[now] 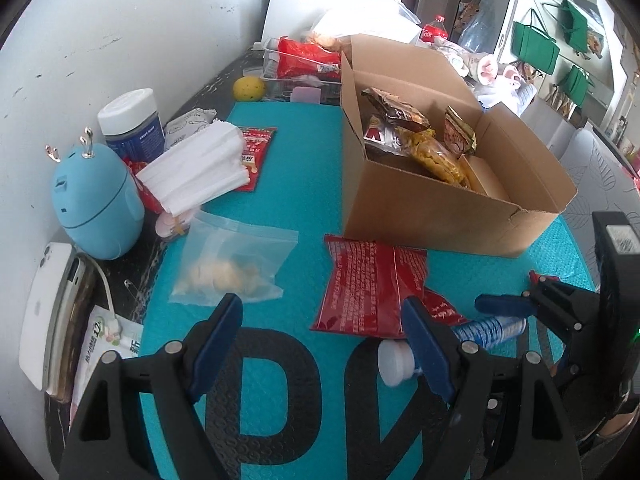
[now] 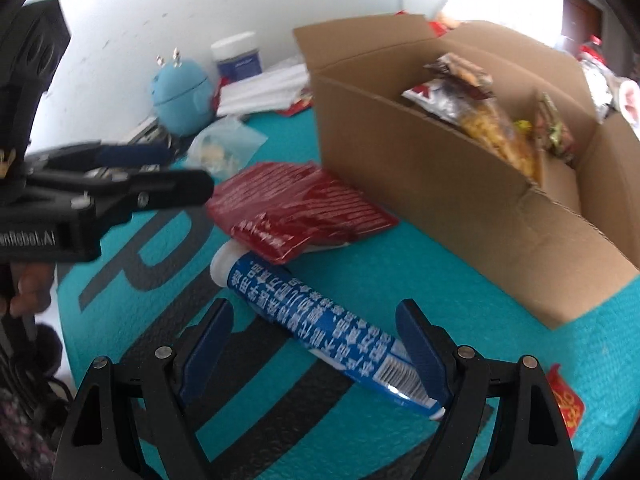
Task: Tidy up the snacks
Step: 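Grasp the red packet with the left tool while the right tool grasps the blue tube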
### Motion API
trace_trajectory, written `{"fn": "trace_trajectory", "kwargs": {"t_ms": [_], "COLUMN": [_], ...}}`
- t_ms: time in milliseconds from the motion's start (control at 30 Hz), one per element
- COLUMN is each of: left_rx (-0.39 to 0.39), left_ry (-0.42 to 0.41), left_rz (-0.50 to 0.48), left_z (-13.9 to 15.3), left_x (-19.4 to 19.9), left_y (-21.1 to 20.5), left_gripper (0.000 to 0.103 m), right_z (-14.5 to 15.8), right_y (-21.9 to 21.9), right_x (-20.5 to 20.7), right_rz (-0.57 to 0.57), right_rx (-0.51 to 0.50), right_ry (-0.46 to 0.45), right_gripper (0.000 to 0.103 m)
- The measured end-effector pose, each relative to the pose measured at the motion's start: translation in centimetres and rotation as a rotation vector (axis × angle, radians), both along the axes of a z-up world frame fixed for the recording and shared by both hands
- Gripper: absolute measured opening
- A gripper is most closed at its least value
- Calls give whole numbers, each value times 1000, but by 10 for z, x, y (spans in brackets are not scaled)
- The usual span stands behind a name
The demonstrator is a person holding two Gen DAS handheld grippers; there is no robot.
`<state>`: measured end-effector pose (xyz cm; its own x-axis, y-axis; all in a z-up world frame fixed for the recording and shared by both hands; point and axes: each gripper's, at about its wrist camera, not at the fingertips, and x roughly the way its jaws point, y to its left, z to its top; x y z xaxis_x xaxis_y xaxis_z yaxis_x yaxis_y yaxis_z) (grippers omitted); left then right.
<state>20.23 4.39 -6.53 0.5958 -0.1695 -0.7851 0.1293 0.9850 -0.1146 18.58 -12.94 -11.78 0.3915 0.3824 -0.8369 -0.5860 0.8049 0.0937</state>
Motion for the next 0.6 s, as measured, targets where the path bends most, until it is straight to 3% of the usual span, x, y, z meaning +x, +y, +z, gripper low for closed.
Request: {"fn": "trace_trajectory", "kwargs": {"t_ms": [100, 267, 433, 600], "left_rx": [15, 40, 55, 90], "left_ry": [-18, -56, -30, 9], "left_rz": [-1, -35, -84, -82], "left_z": [3, 10, 3, -11], "left_x": [3, 8, 20, 27], "left_y": [-2, -13, -34, -48], "left_gripper": [82, 82, 82, 82], "right_z": [-6, -5, -7, -7], "right_y": [-3, -14, -27, -55], "right_x": [-5, -34, -60, -73], "right_rz": [23, 72, 44, -118], "right_rx": [-10, 3, 14, 47], "right_ry": [25, 1, 16, 28], "right_gripper": [58, 37, 29, 28]}}
